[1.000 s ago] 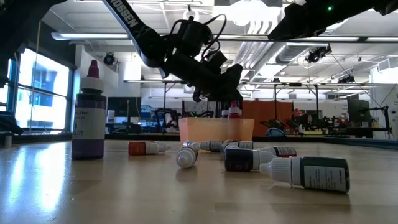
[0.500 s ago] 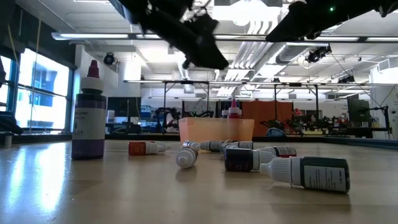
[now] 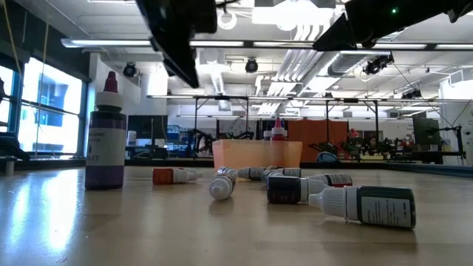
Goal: Pick & Place food coloring
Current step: Put the big violet food coloring bottle into the orange bin
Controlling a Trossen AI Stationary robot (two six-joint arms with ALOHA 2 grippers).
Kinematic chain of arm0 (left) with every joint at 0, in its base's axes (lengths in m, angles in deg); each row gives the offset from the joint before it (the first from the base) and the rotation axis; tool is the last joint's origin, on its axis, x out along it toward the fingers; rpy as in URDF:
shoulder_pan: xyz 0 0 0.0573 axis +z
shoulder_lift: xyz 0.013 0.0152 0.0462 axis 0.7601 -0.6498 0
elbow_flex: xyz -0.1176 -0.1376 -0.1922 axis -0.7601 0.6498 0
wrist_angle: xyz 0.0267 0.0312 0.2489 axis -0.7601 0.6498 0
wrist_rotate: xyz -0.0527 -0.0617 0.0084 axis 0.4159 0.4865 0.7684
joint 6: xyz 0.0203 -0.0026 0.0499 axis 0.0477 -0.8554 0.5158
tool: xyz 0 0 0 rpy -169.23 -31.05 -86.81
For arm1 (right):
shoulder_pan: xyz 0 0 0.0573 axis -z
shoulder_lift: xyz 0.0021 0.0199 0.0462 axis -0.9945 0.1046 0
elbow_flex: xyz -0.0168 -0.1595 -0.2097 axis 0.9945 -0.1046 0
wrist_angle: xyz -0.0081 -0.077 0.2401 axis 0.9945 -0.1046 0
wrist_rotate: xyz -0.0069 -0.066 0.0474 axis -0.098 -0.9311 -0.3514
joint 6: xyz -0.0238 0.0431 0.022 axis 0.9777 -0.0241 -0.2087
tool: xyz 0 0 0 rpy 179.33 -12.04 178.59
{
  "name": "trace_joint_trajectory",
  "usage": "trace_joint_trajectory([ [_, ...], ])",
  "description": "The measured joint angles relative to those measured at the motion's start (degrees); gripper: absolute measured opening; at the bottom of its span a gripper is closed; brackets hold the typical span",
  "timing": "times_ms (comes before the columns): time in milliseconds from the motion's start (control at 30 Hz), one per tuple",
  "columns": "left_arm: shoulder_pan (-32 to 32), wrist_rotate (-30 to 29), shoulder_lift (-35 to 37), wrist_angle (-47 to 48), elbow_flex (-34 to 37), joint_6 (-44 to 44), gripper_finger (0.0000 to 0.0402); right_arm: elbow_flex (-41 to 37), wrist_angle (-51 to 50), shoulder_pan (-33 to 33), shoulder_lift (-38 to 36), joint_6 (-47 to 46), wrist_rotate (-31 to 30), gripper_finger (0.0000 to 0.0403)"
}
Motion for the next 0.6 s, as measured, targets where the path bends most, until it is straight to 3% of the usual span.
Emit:
trace_joint_trajectory([
  [267,-13.23,-2.12,0.02,3.57,-0.04,6.2,0.0106,0.0,0.13,0.0,0.61,-1.36,1.79,0.0126],
  [400,-16.9,-8.67,0.0,8.28,-0.04,2.79,0.0106,0.0,0.13,0.01,0.81,-2.63,1.81,0.0126],
  [600,-18.63,-8.81,0.01,11.25,-0.04,-2.0,0.0106,0.0,0.11,0.01,0.85,-2.57,1.83,0.0126],
])
